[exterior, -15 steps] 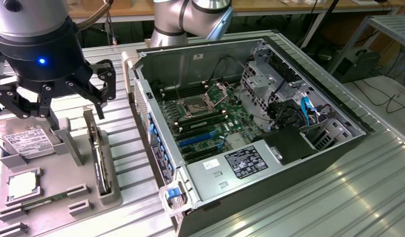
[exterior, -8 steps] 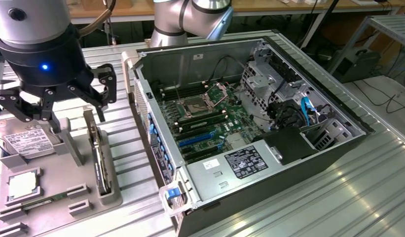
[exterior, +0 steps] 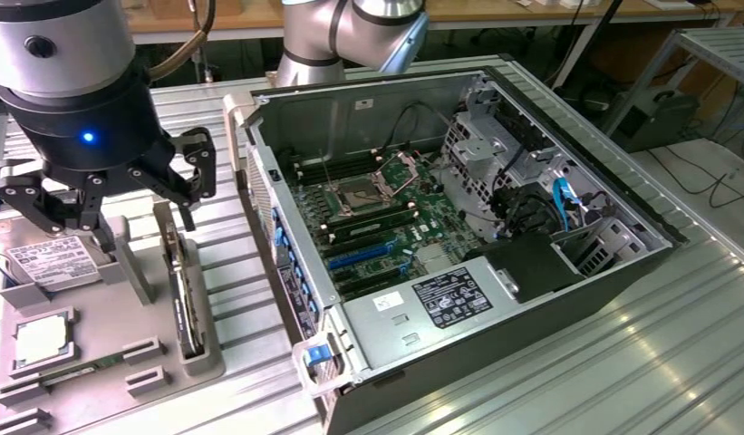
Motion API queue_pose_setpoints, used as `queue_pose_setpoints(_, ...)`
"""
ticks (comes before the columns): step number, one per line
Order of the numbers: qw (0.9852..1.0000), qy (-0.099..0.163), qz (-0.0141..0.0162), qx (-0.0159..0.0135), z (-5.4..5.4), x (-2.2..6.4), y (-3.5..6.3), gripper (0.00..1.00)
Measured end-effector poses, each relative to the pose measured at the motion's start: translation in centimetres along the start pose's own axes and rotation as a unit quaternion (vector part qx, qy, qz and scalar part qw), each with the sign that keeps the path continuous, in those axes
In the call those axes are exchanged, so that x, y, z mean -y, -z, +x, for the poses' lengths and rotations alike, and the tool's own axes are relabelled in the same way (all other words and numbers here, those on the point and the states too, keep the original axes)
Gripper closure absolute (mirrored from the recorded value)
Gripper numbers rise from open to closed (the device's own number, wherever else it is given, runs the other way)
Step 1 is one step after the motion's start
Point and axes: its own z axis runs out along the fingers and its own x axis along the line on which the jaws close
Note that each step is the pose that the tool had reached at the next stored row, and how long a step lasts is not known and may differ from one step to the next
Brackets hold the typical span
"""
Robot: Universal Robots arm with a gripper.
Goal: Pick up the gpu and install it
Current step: 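Pick up the gpu and move the gpu toward the slot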
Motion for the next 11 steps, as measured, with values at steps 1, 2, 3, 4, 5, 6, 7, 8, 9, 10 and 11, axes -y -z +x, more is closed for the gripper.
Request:
queue_pose_setpoints(1, 1.0, 0.0, -0.0001, 0.0001, 0.0, 0.06, -0.08, 0.28)
queue_pose_setpoints(2, 1.0, 0.0, -0.0001, 0.0002, 0.01, 0.08, -0.17, 0.28)
queue_pose_setpoints(3, 1.0, 0.0, -0.0001, 0.0001, 0.01, 0.13, -0.25, 0.28)
queue_pose_setpoints(4, 1.0, 0.0, -0.0001, 0.0001, 0.01, 0.25, -0.38, 0.28)
queue_pose_setpoints(5, 1.0, 0.0, -0.0001, 0.0, 0.02, 0.41, -0.5, 0.28)
queue_pose_setpoints(6, 1.0, 0.0, 0.0, 0.0, 0.02, 0.48, -0.55, 0.28)
queue_pose_setpoints(7, 1.0, 0.001, -0.0001, 0.0001, 0.02, 0.57, -0.62, 0.28)
queue_pose_setpoints(8, 1.0, 0.001, 0.0, 0.0, 0.03, 0.66, -0.66, 0.28)
queue_pose_setpoints(9, 1.0, 0.001, -0.0001, 0.0, 0.03, 0.75, -0.71, 0.28)
queue_pose_setpoints(10, 1.0, 0.001, -0.0001, 0.0001, 0.03, 0.85, -0.78, 0.28)
queue_pose_setpoints(11, 1.0, 0.001, -0.0001, 0.0, 0.04, 0.93, -0.83, 0.28)
